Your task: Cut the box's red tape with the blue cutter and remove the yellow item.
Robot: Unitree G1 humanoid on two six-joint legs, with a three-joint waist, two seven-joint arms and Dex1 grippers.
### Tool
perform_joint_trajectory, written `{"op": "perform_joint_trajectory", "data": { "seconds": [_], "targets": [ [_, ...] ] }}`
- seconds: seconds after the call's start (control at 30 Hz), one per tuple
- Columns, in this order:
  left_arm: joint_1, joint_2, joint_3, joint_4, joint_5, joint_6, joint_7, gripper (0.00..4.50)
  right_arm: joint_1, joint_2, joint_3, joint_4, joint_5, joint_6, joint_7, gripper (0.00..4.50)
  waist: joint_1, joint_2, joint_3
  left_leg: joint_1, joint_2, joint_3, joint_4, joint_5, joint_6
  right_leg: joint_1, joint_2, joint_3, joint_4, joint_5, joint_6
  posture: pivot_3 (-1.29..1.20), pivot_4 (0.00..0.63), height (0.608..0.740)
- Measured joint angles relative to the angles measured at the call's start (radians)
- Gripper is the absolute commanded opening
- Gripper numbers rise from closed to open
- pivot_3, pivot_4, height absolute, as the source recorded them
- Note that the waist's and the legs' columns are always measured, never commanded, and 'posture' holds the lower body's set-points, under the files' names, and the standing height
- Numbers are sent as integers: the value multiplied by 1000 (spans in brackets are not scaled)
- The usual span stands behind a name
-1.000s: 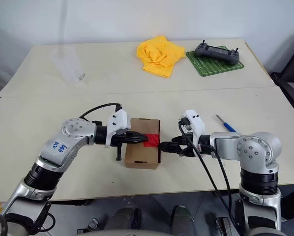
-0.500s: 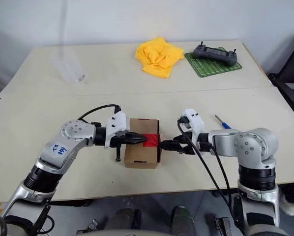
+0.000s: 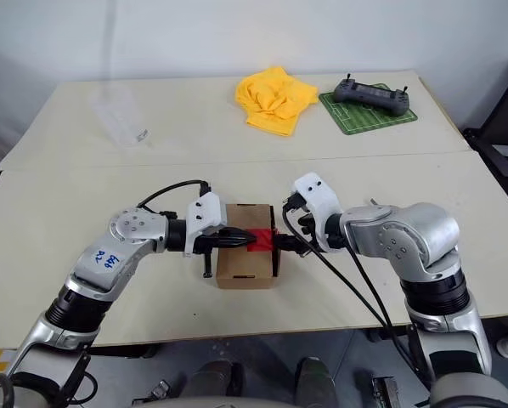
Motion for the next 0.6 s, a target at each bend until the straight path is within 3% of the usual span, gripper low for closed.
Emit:
{"op": "perform_joint_trajectory", "data": {
  "seconds": [0.6],
  "targets": [
    [1,0,-18,3,1,-24,15,0,42,-18,-43,48,-18,-17,69,4415,5,0,0,8,0,-2,-3,-1,2,12,0,-1,-13,0,0,0,150,740]
  ]
}}
